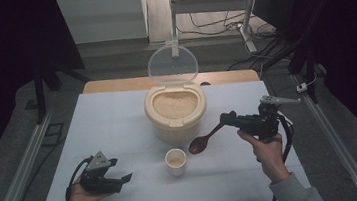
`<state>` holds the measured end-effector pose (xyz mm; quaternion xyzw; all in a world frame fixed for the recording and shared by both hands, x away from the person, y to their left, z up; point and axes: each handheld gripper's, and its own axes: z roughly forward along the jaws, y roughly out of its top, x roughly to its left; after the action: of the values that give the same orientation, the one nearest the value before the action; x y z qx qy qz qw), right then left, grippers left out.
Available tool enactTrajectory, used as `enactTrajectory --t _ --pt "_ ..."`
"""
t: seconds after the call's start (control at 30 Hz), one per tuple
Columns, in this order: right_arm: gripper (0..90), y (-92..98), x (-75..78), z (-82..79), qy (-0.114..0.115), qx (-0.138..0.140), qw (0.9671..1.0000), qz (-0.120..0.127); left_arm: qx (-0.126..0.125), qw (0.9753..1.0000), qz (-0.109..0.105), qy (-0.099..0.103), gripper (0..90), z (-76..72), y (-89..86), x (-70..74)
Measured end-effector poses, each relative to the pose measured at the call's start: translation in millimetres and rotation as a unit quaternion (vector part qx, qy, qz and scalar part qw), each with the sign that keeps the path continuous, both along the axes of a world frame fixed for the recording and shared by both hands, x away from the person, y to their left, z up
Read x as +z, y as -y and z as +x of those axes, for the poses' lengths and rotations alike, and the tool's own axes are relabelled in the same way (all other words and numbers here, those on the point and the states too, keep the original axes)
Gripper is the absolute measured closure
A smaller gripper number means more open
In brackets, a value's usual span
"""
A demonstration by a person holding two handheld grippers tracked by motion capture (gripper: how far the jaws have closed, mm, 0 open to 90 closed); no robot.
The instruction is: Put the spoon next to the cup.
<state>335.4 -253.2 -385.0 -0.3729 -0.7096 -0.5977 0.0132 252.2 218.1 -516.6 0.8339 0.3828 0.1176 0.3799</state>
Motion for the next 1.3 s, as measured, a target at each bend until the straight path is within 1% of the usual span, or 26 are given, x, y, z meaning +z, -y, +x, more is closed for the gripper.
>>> enactTrajectory --t 0.13,0.37,0.43,0.5,0.63,0.8,0.97,1.03,1.07,1.1,1.17,1.23,1.27,1.3 --pt "83.0 -1.9 -0.9 -1.2 -0.006 0.014 0.9996 -0.025 -0.001 1.0 0.001 0.0 20.5 0.1 0.1 -0.2" --pt "83.0 -5.4 -6.6 -1.6 -0.024 0.036 0.9977 -0.053 -0.003 1.0 0.002 -0.001 20.5 0.2 1.1 -0.2" --pt "83.0 -6.2 -8.5 -1.1 -0.029 0.043 0.9966 -0.064 -0.003 1.0 0.002 -0.001 20.5 0.3 1.4 -0.3" --pt "83.1 -6.5 -9.1 -0.9 -0.032 0.046 0.9961 -0.068 -0.002 1.0 0.002 -0.001 20.5 0.5 1.6 -0.2" --pt "83.0 -8.3 -11.6 0.8 -0.045 0.061 0.9938 -0.081 -0.002 1.0 0.003 -0.001 20.5 0.2 1.7 -0.1" --pt "83.0 -14.6 -17.5 4.3 -0.073 0.086 0.9877 -0.108 -0.001 1.0 0.002 0.0 20.4 0.0 1.4 0.1" --pt "83.0 -25.1 -30.8 11.1 -0.11 0.111 0.9782 -0.136 -0.002 1.0 0.002 -0.001 20.4 -0.1 1.3 0.0" --pt "83.0 -29.4 -36.9 13.7 -0.122 0.116 0.9749 -0.145 -0.002 1.0 0.003 -0.001 20.4 -0.2 1.1 0.0" --pt "83.0 -30.8 -38.9 14.6 -0.126 0.119 0.9739 -0.147 -0.002 1.0 0.002 -0.001 20.4 -0.2 1.0 0.0" --pt "83.0 -33.1 -41.9 16.2 -0.133 0.124 0.9718 -0.15 -0.002 1.0 0.002 -0.001 20.4 -0.2 1.0 -0.1" --pt "83.0 -36.8 -46.1 18.1 -0.141 0.13 0.9693 -0.154 -0.002 1.0 0.002 -0.001 20.4 -0.2 1.0 -0.1" --pt "83.0 -40.3 -50.5 20.2 -0.145 0.133 0.9679 -0.157 -0.002 1.0 0.003 -0.001 20.4 -0.1 1.0 -0.2" --pt "82.9 -42.3 -52.4 20.9 -0.147 0.135 0.9665 -0.161 -0.003 1.0 0.003 -0.001 20.4 -0.1 1.0 -0.2" --pt "82.9 -43.9 -53.8 21.5 -0.151 0.136 0.9661 -0.159 -0.003 1.0 0.003 -0.001 20.4 -0.2 1.0 -0.1"
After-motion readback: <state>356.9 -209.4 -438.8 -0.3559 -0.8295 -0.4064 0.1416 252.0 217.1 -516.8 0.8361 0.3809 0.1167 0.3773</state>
